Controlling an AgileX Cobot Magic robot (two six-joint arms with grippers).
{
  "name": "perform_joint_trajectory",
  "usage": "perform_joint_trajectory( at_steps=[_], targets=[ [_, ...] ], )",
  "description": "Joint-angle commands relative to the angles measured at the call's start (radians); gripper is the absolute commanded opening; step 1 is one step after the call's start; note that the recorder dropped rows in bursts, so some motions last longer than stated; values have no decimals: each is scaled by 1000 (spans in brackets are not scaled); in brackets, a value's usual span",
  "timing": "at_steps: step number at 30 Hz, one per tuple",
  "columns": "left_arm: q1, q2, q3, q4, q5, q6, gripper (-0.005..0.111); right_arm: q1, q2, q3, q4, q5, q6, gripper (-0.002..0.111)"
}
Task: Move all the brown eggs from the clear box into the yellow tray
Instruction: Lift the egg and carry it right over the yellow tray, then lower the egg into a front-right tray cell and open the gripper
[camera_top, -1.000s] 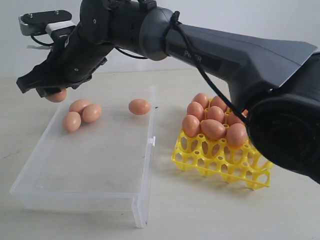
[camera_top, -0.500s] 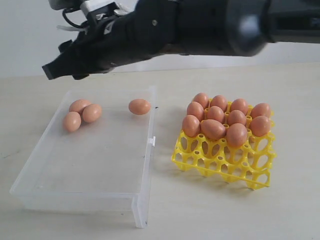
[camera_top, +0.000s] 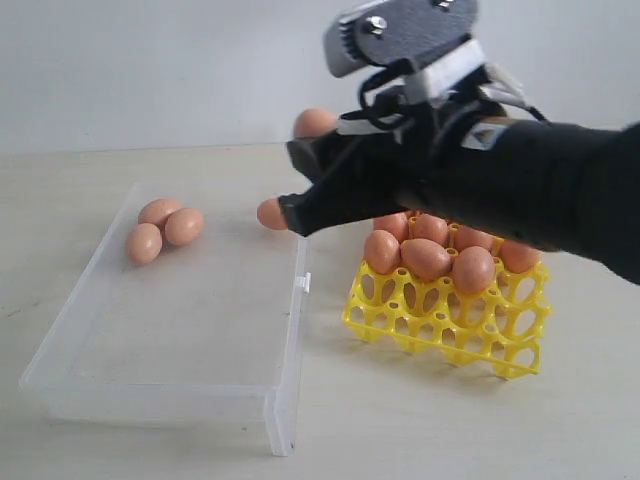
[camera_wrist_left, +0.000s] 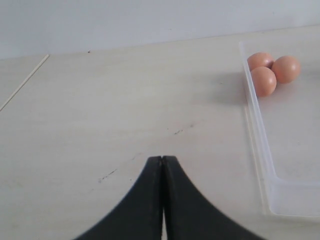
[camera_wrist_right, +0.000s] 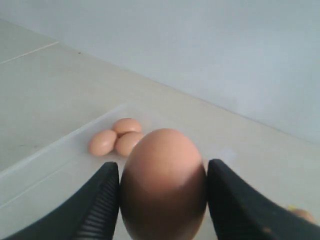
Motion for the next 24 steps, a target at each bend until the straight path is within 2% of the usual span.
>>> perform_joint_trajectory(
  at_steps=[1, 5, 12, 16, 24],
  targets=[
    [-6, -6, -4, -7, -6, -4, 0, -32, -94, 137, 124, -205, -119, 0],
    [-6, -6, -4, -7, -6, -4, 0, -130, -106, 218, 128, -244, -98, 0],
    [-6, -6, -4, -7, -6, -4, 0, -273, -67, 313, 25, -377, 127, 0],
    [-6, -6, -4, -7, -6, -4, 0, -314, -8, 346, -40, -411, 212, 0],
    [-6, -6, -4, -7, -6, -4, 0, -351, 194, 392, -151, -588, 366, 0]
  ],
)
